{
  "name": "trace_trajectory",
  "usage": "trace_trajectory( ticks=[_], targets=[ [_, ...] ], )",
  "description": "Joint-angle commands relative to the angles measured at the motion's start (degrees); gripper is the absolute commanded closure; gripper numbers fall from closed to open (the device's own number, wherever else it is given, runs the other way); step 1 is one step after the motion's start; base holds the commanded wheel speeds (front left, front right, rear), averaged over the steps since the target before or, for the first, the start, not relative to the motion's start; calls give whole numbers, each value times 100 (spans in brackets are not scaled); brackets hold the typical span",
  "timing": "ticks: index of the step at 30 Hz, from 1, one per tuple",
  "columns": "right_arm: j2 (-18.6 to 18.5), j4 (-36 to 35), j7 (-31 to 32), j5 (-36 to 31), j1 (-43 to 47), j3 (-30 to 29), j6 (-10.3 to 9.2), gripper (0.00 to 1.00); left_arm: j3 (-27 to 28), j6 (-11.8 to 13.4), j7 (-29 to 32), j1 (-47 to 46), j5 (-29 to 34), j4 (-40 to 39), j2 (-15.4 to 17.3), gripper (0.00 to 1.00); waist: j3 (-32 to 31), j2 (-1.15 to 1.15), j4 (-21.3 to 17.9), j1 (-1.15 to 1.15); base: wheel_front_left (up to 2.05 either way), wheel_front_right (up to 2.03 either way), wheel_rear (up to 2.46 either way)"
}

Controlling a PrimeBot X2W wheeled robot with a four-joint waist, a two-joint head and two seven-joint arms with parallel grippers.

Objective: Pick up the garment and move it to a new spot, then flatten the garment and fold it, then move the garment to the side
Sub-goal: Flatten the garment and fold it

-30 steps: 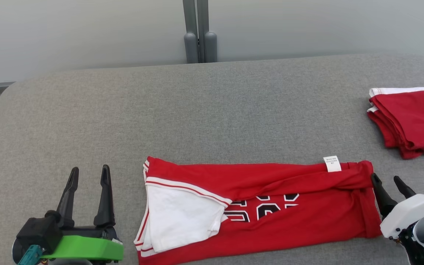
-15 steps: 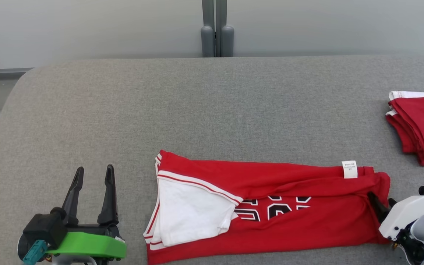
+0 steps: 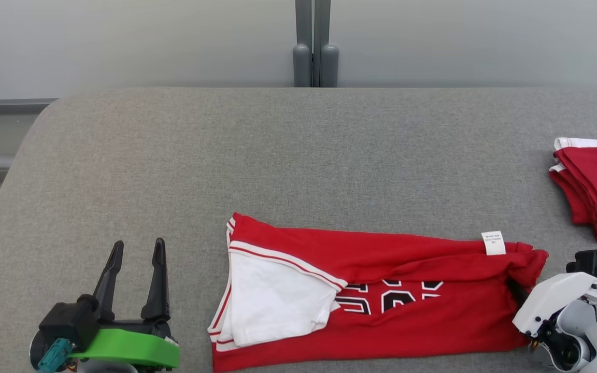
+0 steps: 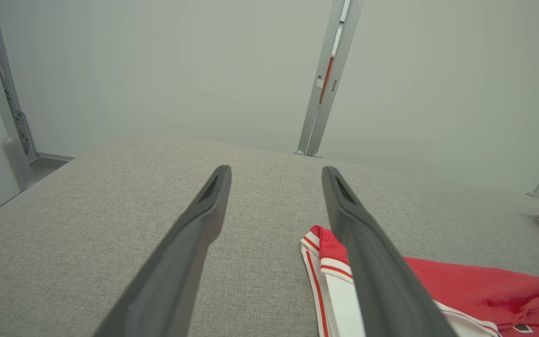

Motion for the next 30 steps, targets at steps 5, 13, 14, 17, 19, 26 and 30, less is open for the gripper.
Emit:
trace_trajectory(
  ticks=[5, 13, 14, 17, 19, 26, 30],
  targets=[
    [-139, 32, -398, 71, -26, 88, 8, 100, 36, -30, -16, 29, 21, 60, -6, 0, -71, 0, -54, 0, 0, 0, 0],
    [-456, -101, -689, 300, -26, 181, 5, 100, 85, -57, -16, 84, 8, 62, -37, 0, -100, 0, -237, 0, 0, 0, 0],
    [-494, -122, -717, 330, -19, 177, 5, 100, 86, -60, -16, 78, 9, 61, -41, 0, -101, 0, -255, 0, 0, 0, 0],
    [-649, -251, -802, 418, -10, 196, 5, 100, 96, -61, -16, 72, 10, 69, -55, 0, -112, 0, -316, 0, 0, 0, 0],
    [-724, -372, -847, 458, -19, 227, 5, 100, 107, -62, -16, 79, 13, 82, -64, 0, -139, 0, -350, 0, 0, 0, 0],
    [-722, -1108, -970, 222, 134, 375, 8, 100, 148, -75, -16, 162, -11, 131, -99, 0, -315, 0, -367, 0, 0, 0, 0],
    [-555, -1775, -833, 195, 283, 401, 8, 100, 162, -85, -16, 191, -18, 181, -118, 0, -360, 0, -285, 0, 0, 0, 0]
  ],
)
